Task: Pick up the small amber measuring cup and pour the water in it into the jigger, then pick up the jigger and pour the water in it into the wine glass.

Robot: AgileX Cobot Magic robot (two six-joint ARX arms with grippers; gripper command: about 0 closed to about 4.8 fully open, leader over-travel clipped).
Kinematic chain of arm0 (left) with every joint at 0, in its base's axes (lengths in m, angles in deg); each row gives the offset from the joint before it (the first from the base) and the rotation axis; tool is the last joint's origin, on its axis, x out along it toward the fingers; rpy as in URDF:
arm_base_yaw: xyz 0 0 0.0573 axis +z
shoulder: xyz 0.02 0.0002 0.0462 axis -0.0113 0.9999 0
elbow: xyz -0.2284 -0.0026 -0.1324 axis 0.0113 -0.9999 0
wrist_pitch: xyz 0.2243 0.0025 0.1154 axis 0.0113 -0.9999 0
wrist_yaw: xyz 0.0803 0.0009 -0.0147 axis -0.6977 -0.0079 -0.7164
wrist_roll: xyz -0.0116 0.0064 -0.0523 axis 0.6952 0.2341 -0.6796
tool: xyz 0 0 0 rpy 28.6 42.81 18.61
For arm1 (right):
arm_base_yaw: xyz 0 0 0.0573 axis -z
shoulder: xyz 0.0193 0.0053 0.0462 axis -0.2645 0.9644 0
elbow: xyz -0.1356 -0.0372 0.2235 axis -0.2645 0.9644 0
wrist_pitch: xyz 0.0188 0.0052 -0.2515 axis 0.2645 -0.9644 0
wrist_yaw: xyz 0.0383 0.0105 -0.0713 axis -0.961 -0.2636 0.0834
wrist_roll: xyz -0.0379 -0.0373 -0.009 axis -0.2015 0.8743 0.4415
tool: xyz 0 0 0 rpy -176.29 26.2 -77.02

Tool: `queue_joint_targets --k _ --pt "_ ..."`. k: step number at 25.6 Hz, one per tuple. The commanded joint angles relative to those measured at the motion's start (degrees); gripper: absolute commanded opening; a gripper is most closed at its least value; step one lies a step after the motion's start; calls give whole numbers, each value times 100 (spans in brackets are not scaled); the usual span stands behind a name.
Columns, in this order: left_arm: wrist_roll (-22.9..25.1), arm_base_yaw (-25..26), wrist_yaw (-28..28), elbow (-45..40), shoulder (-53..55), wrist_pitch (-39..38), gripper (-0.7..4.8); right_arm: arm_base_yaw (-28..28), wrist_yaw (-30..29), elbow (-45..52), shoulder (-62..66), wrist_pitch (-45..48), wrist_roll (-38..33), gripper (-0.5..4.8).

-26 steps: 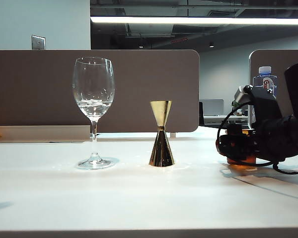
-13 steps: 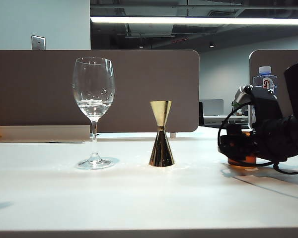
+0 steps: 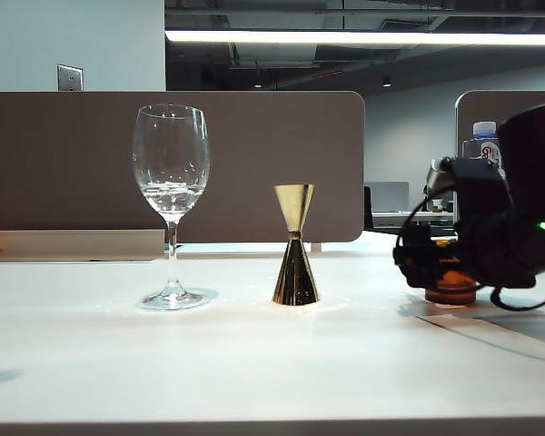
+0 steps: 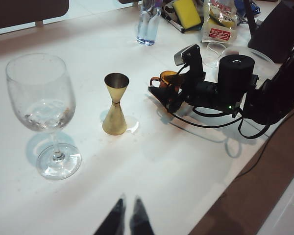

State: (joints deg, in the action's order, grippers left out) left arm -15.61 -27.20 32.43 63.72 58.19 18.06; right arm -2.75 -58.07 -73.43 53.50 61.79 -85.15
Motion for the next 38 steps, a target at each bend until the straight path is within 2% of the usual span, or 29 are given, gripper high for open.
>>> queue_joint_targets --k 1,3,11,20,25,38 --pt "4 2 13 13 0 74 26 -96 101 -57 -15 -144 -7 370" --pt "4 2 15 13 0 74 26 -116 90 -22 -15 -229 -7 408" --pt "4 2 15 13 0 74 26 -175 111 450 -179 -205 -9 435" --pt "4 2 15 13 -2 74 26 -166 -81 684 -354 -133 -7 430" --pt "4 2 15 13 0 74 26 -101 -61 680 -354 -131 240 363" --pt "4 2 15 13 0 74 26 223 -321 564 -354 37 446 359"
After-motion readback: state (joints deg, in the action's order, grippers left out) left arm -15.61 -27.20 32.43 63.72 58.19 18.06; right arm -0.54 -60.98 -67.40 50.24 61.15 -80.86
